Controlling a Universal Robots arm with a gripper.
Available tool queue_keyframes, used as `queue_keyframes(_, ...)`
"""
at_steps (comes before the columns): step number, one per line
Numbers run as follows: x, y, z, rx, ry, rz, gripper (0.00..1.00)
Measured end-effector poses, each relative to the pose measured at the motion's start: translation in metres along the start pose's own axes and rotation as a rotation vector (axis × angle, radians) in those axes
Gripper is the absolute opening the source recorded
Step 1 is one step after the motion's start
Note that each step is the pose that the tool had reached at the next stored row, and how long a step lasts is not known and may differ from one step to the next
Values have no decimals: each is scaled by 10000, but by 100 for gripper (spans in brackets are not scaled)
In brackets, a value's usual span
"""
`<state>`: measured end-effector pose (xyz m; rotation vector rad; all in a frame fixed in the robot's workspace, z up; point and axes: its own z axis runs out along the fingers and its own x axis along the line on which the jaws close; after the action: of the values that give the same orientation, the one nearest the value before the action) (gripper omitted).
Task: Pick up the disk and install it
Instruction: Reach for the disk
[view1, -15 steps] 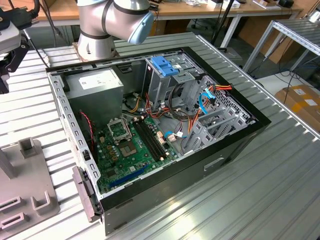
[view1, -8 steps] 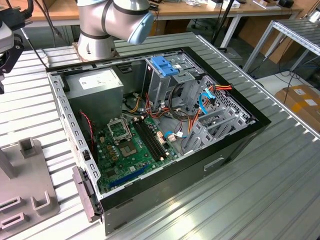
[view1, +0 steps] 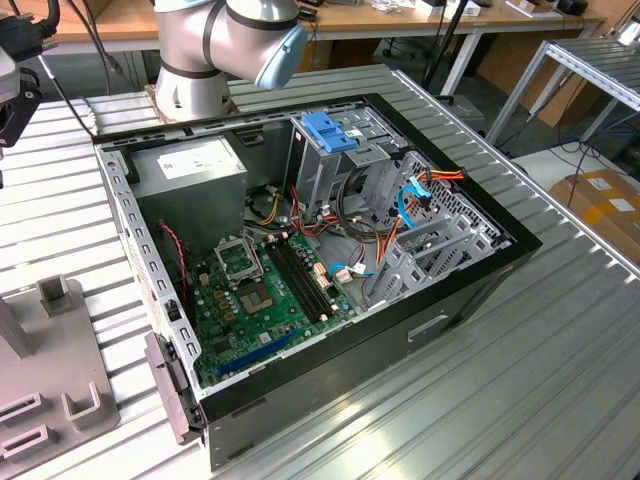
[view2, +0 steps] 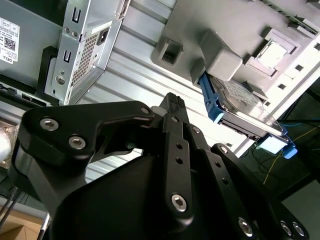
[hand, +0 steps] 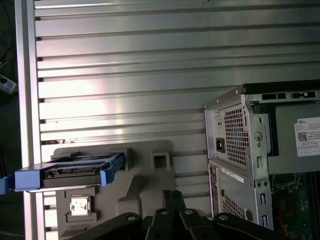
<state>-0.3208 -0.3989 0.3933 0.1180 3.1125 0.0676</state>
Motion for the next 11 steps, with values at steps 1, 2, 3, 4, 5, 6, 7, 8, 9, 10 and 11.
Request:
queue_keyframes(1, 8, -1, 0, 0, 0, 0, 11)
queue_keyframes(2, 11, -1, 0, 0, 0, 0, 11)
queue_keyframes(3, 17, -1, 0, 0, 0, 0, 11)
queue_keyframes(4, 20, -2, -1, 0, 1, 0, 11)
queue_keyframes(5, 23, -2, 0, 0, 0, 0, 11)
queue_keyframes(6, 28, -2, 0, -1, 0, 0, 11)
queue_keyframes(7, 32, -2, -1, 0, 0, 0, 11)
queue_keyframes(8, 41, -3, 0, -1, -1, 0, 11)
queue_keyframes(9, 52, -4, -1, 0, 0, 0, 11)
queue_keyframes(10, 73, -6, -1, 0, 0, 0, 11)
queue_keyframes(11, 81, -7, -2, -1, 0, -1, 11)
